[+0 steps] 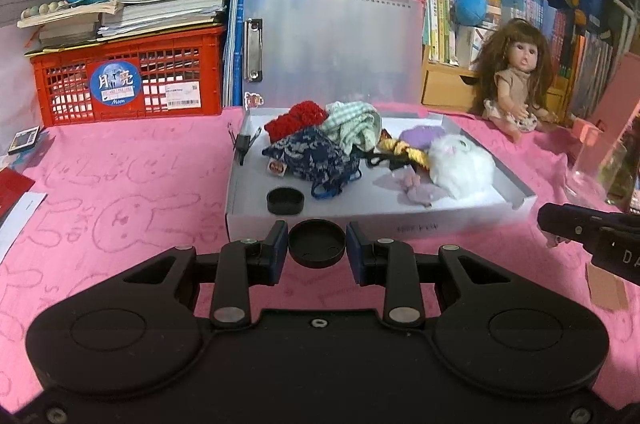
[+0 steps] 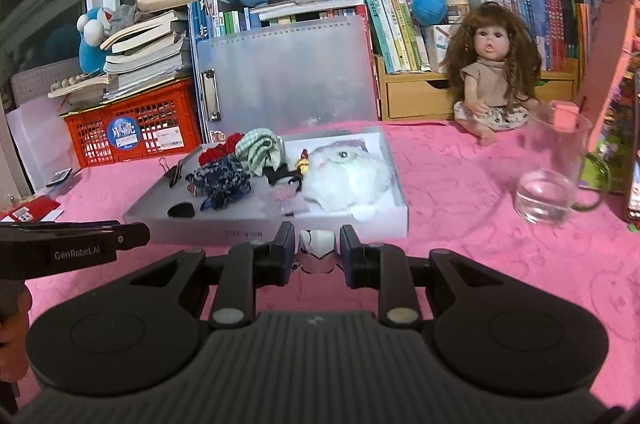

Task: Organize objects
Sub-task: 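Carry the black disc and white clip over the tray and lower them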

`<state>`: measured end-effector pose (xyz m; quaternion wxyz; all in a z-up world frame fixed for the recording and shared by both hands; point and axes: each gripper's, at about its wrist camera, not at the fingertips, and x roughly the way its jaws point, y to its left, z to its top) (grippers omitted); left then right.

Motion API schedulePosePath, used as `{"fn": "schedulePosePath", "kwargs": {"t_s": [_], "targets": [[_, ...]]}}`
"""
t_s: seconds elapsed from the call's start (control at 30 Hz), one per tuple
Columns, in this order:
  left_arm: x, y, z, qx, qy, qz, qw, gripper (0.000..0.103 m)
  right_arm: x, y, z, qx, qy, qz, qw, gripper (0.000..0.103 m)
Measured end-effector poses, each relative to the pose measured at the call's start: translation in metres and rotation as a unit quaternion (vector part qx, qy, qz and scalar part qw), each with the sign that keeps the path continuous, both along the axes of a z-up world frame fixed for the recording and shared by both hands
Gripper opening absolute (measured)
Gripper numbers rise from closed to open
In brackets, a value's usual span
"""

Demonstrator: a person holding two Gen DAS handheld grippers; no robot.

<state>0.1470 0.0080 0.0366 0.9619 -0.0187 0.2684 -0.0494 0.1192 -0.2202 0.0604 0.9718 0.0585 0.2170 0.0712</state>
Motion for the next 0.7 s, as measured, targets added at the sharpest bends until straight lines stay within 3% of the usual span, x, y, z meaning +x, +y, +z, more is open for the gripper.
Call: {"fn": "schedulePosePath", "kwargs": {"t_s": [0.3, 0.7], "targets": [[0.040, -0.005, 0.002, -0.013, 0.004, 0.010, 0.9999, 0.030, 0.049, -0.004, 0.005, 0.039, 0.022, 0.000, 0.999, 0.028], [0.088, -0.013, -0.011, -0.019, 0.034, 0.022, 0.9990, 0.030, 0.097, -0.003, -0.010, 0.051, 0.064, -0.005, 0.997, 0.028]]}}
